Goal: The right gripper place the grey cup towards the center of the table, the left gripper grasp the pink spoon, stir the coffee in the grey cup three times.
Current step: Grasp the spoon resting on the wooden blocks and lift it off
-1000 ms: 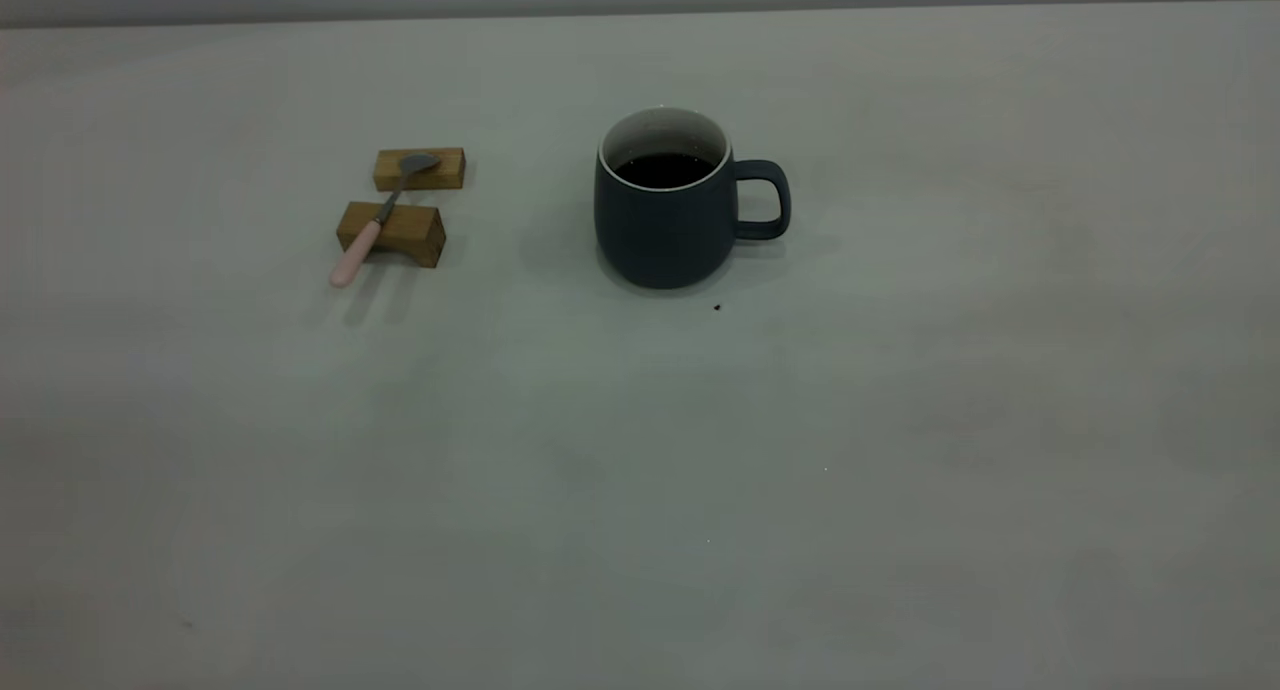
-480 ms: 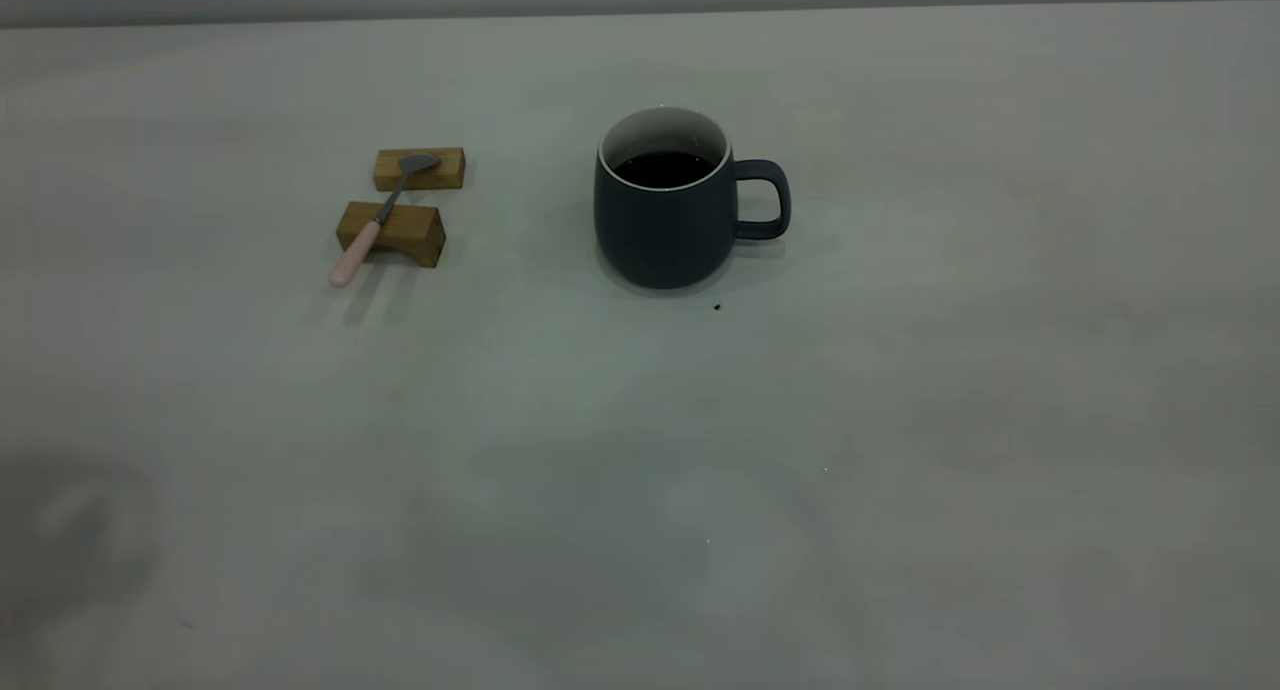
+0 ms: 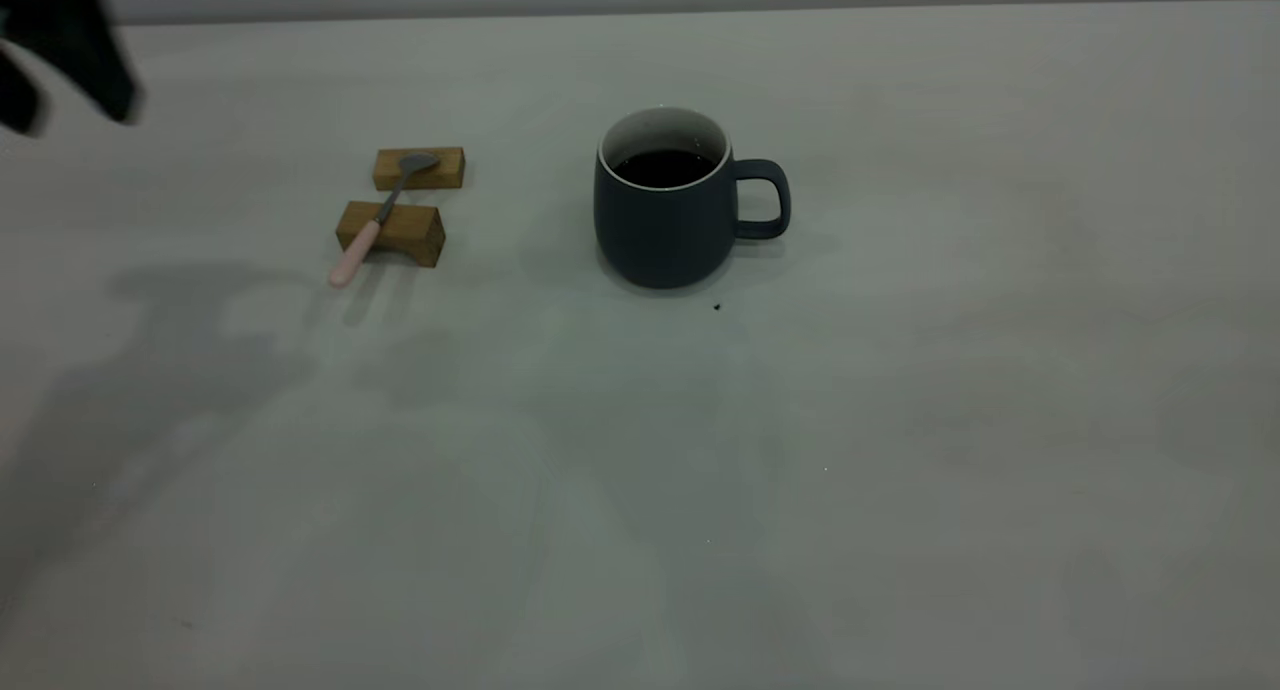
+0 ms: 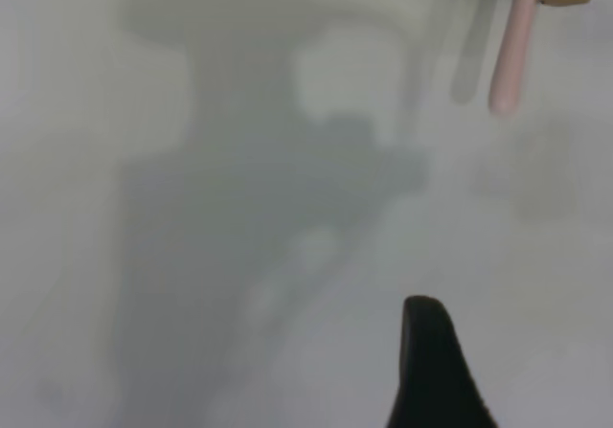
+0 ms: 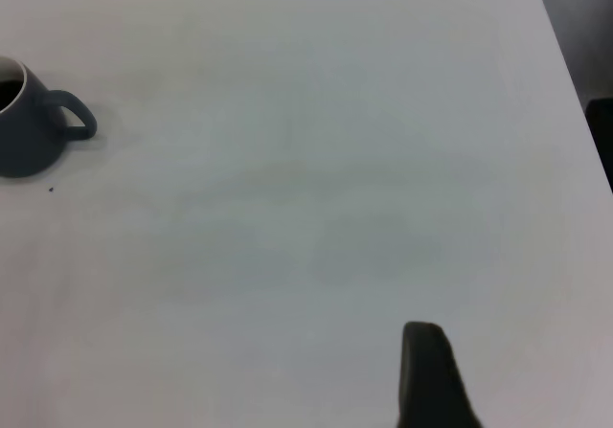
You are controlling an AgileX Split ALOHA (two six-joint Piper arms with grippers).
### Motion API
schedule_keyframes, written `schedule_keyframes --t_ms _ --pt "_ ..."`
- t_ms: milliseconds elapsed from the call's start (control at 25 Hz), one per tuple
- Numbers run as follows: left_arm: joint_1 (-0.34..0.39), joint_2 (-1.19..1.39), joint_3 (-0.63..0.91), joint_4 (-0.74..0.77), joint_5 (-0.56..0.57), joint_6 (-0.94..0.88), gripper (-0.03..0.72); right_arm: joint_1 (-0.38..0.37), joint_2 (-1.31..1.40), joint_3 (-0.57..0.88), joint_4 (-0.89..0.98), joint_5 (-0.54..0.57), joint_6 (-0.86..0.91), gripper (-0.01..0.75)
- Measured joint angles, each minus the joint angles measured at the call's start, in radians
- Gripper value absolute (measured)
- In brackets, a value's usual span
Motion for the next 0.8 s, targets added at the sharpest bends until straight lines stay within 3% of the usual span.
schedule_keyframes --t_ms 320,800 --pt "-0.093 0.308 -0.223 -0.002 -0.005 -0.022 0.511 0.000 0.000 0.000 0.000 0.000 0.000 0.491" --pt "-0.097 0.502 -0.362 0.021 -0.011 -0.092 0.510 0.000 0.000 0.000 -0.001 0.000 0.000 0.491"
